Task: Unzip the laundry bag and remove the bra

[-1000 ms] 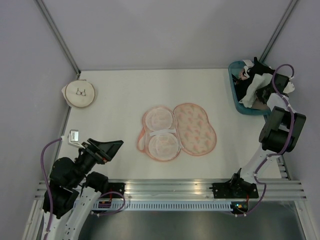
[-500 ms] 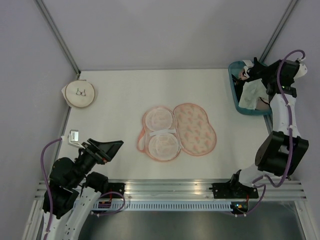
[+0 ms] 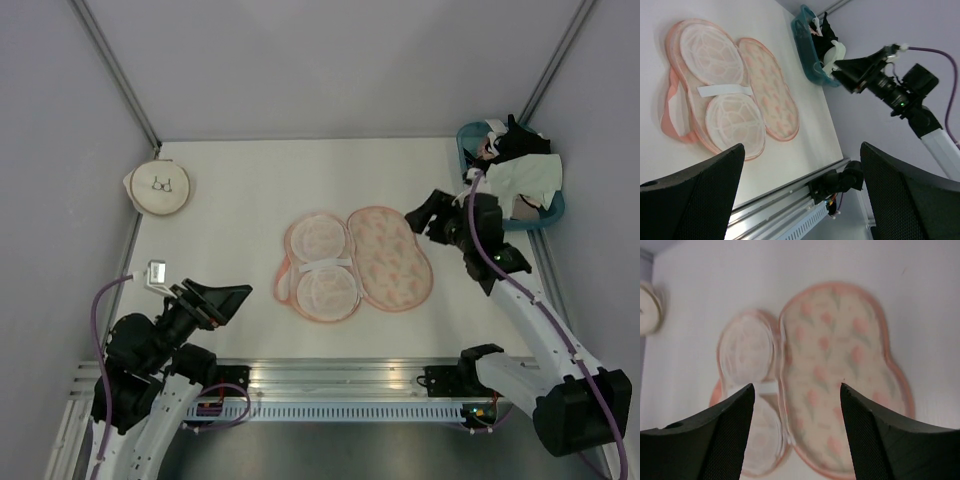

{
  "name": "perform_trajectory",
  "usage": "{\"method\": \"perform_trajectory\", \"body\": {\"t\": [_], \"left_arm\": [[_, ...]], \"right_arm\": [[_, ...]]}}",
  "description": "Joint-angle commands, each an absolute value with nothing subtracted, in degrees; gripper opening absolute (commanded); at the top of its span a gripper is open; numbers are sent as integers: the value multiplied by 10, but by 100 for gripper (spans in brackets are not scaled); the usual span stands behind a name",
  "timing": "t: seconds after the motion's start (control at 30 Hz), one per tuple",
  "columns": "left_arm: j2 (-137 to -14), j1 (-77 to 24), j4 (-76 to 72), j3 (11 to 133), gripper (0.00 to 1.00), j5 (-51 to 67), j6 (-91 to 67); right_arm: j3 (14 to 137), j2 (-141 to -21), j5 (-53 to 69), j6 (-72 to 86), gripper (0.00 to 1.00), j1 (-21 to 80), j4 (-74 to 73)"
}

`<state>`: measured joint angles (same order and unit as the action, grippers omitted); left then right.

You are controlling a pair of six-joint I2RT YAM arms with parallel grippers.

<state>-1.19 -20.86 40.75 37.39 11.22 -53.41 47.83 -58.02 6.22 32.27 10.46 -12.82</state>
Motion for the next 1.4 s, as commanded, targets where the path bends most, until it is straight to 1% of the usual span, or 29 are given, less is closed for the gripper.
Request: {"method": "perform_trajectory", "body": {"t": [0.0, 0.03, 0.17, 0.23, 0.33, 0.47, 0.57, 0.6, 0.63, 0.7, 0.73, 0.87, 0.93, 1.03, 1.1, 1.13, 1.27, 1.33, 1.37], "left_arm": [[-6, -207, 360, 361, 100, 173, -500], [-5, -207, 354, 357, 99, 180, -498], [-5, -208, 322, 345, 100, 204, -492], [-5, -208, 314, 340, 99, 209, -492], [-5, -207, 313, 338, 100, 209, -494], [17, -208, 314, 331, 99, 211, -496], [17, -207, 313, 329, 100, 211, -498], [17, -208, 313, 329, 100, 212, -499], [17, -207, 314, 328, 99, 211, -499], [18, -208, 315, 325, 100, 211, -501], [18, -208, 315, 323, 100, 211, -503], [18, -208, 315, 319, 100, 208, -505], [17, -208, 316, 320, 100, 207, -504], [16, -208, 317, 321, 100, 203, -504], [16, -208, 322, 321, 100, 196, -504], [17, -207, 326, 323, 100, 193, -503], [19, -208, 333, 325, 99, 186, -502], [20, -208, 337, 330, 100, 183, -499], [21, -207, 345, 331, 99, 182, -497]], "right_arm": [[411, -529, 24, 334, 74, 184, -135], [402, -520, 4, 335, 74, 225, -154], [360, -470, -17, 370, 76, 306, -177], [325, -447, -31, 404, 78, 352, -173], [267, -413, -82, 461, 78, 388, -180], [194, -383, -137, 545, 77, 399, -187], [181, -371, -188, 600, 77, 410, -226], [181, -369, -207, 618, 76, 411, -269], [183, -367, -252, 641, 76, 411, -294], [183, -358, -286, 696, 76, 411, -346], [180, -353, -307, 708, 76, 411, -353], [143, -339, -320, 751, 75, 411, -339], [136, -341, -321, 763, 72, 411, -319], [132, -361, -335, 772, 69, 411, -294], [139, -396, -338, 775, 66, 411, -281], [141, -410, -341, 773, 62, 411, -273], [156, -515, -347, 768, 54, 411, -225], [163, -564, -347, 764, 47, 411, -193], [170, -579, -347, 762, 46, 411, -182]]}}
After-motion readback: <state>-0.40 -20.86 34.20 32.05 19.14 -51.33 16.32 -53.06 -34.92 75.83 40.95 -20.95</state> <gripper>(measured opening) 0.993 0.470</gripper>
